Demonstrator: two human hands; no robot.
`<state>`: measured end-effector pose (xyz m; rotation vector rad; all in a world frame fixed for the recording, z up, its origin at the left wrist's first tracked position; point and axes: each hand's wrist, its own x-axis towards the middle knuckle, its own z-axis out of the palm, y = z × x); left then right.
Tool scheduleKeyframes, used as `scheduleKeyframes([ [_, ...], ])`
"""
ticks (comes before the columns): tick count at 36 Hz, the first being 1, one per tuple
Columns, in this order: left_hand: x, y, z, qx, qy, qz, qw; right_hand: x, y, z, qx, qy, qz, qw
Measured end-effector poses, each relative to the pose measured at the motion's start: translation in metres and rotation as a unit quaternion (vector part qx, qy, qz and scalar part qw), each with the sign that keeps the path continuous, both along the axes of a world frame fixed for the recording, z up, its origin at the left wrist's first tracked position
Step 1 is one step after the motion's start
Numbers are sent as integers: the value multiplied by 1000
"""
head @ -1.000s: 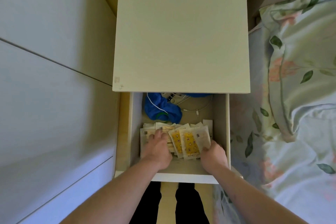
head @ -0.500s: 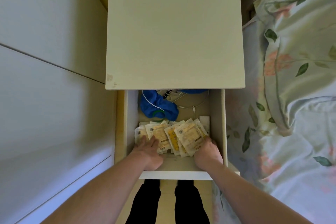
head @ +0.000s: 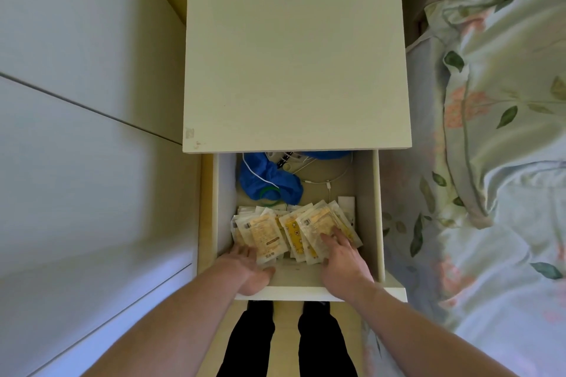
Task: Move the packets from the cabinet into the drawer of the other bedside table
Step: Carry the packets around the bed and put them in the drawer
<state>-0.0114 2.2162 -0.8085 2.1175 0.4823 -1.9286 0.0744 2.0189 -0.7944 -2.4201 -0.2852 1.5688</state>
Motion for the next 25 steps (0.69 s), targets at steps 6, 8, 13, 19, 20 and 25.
scheduleKeyframes([
  [6,-1,-6,6,5,-9,39,999,-8,-9,13,13,-18,-26,999],
  [8,0,-8,15,-17,-34,73,997,-11,-14,19,16,-26,-32,999],
  [13,-6,-10,57,-11,-119,117,986,-21,-26,55,17,-33,-62,997],
  [19,-19,-16,151,-18,-248,94,964,-43,-43,142,37,-63,-127,989],
  [20,-20,-18,172,-24,-261,84,961,-47,-46,161,38,-74,-143,986],
  [25,-20,-35,271,-62,-325,42,943,-78,-58,248,45,-129,-226,964],
])
